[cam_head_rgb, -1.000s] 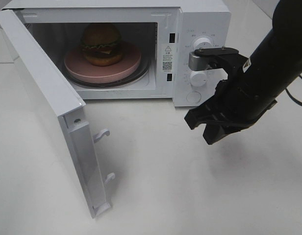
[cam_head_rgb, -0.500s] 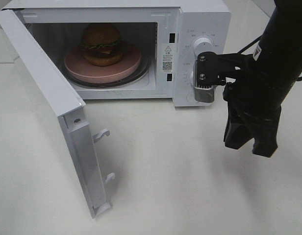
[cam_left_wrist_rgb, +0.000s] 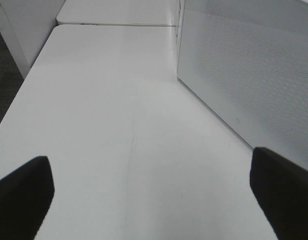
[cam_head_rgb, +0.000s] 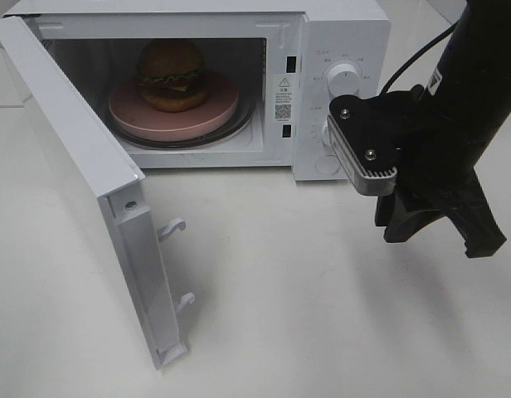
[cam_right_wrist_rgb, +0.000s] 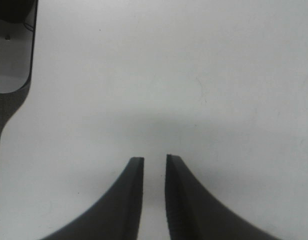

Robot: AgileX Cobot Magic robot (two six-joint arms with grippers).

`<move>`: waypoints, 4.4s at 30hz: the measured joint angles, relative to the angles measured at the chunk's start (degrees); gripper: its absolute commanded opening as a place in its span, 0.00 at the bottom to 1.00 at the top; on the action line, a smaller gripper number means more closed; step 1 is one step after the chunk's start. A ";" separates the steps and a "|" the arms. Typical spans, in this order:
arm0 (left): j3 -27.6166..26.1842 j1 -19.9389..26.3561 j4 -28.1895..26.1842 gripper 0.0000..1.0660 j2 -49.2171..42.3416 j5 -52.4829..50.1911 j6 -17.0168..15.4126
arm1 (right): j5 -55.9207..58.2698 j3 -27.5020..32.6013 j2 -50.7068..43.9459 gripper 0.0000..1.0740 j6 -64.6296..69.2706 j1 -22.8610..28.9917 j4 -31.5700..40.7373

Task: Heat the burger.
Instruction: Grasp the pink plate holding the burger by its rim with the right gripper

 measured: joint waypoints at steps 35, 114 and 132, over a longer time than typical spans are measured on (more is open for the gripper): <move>0.00 0.00 0.00 0.94 0.00 0.00 -0.06 | -17.65 -4.13 2.52 0.86 6.59 7.33 -10.43; 0.00 0.00 0.00 0.94 0.00 0.00 -0.06 | -21.31 -58.61 49.27 0.71 12.15 9.91 -12.03; 0.00 0.00 0.00 0.94 0.00 0.00 -0.06 | -21.60 -58.79 52.25 0.17 12.15 9.85 -9.63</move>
